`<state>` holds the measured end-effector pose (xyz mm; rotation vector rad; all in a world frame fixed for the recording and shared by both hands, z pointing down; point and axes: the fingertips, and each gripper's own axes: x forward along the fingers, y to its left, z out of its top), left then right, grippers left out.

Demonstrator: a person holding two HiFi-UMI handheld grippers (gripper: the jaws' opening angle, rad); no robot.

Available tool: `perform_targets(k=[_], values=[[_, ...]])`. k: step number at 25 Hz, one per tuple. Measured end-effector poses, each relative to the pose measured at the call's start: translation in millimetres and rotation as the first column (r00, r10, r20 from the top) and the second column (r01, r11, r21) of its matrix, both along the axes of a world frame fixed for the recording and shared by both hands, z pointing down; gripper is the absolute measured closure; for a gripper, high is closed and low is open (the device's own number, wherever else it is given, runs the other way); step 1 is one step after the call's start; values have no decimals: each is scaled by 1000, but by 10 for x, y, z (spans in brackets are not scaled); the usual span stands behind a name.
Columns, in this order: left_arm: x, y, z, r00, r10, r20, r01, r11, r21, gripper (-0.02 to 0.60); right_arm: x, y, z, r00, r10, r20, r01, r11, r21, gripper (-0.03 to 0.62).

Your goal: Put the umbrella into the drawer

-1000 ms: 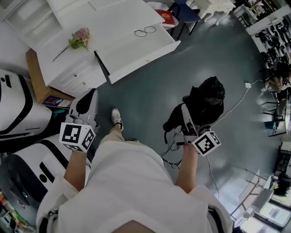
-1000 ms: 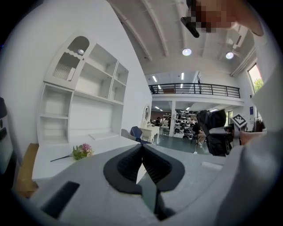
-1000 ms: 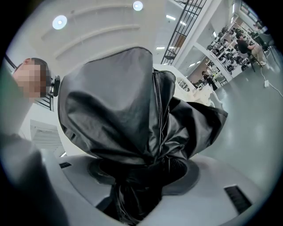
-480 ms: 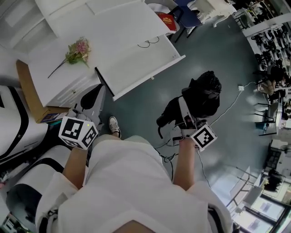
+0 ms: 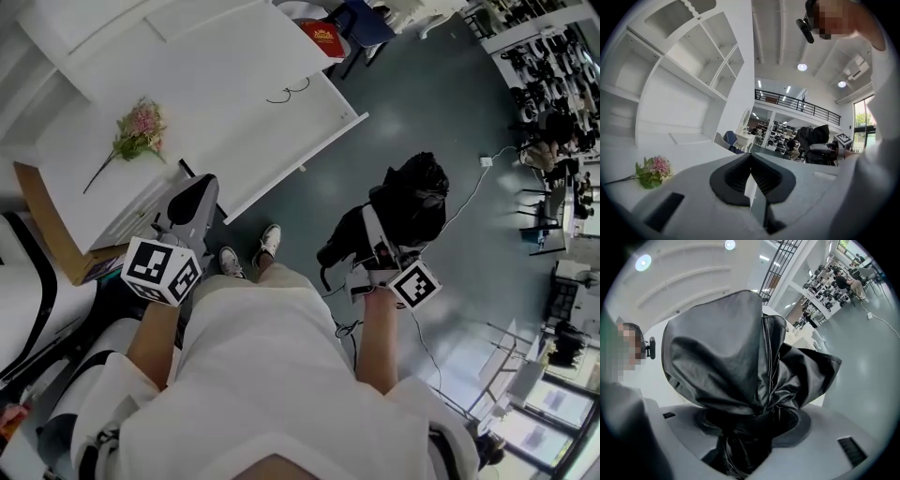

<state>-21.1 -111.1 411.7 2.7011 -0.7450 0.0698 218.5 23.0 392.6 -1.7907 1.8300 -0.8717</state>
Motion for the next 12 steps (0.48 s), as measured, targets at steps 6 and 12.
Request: perform_targets(k=[6,12], values=[[203,-221,30,1000,-20,10,20,1000,-2,568,202,-313,137,1000,-12,29,12,1000,4,342],[492,-367,-264,999,-42,6,42,999,22,568,447,-784,235,993,-55,108,54,998,10,342]])
